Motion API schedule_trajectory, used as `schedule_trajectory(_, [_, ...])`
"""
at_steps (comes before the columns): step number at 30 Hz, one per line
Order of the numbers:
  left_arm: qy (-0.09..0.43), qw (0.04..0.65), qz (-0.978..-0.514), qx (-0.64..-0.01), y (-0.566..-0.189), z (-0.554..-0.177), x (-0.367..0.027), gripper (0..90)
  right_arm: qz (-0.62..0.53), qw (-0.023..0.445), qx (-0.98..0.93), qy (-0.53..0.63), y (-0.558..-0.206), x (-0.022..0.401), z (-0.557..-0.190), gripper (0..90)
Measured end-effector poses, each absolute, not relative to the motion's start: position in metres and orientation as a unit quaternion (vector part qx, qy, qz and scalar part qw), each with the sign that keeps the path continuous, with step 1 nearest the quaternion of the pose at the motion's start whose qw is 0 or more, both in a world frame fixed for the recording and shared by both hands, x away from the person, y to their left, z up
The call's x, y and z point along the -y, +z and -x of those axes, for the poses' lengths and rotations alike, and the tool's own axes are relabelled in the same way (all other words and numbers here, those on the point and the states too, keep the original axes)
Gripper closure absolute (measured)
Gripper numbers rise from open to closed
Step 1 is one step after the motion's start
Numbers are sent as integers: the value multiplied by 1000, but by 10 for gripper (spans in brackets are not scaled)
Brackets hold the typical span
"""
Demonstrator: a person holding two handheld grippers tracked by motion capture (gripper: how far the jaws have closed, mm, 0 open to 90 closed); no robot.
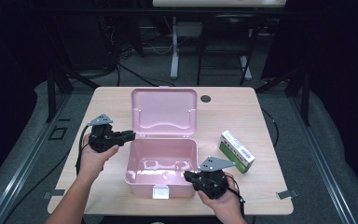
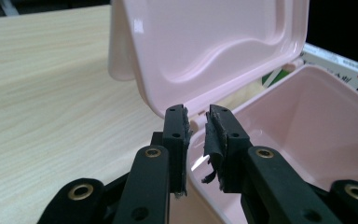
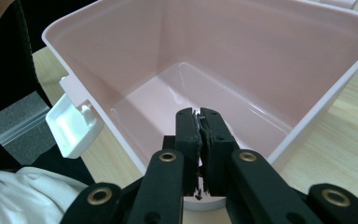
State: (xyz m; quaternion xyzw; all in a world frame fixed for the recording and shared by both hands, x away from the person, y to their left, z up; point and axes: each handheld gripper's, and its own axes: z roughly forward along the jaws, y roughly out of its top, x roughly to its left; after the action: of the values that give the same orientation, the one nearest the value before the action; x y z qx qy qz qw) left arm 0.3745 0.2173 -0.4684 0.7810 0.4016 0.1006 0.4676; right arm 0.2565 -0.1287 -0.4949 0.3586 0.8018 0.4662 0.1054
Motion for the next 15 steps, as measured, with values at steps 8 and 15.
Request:
schedule_trajectory(8, [103,438,-799,-399,-480,-376,-210,838,-356,106,-803,466,-495,131,-258,898])
schedule_trajectory(15, [103,443,-795,-402,-481,-376,-211,840,-355,106,-803,467,-495,130,-257,899])
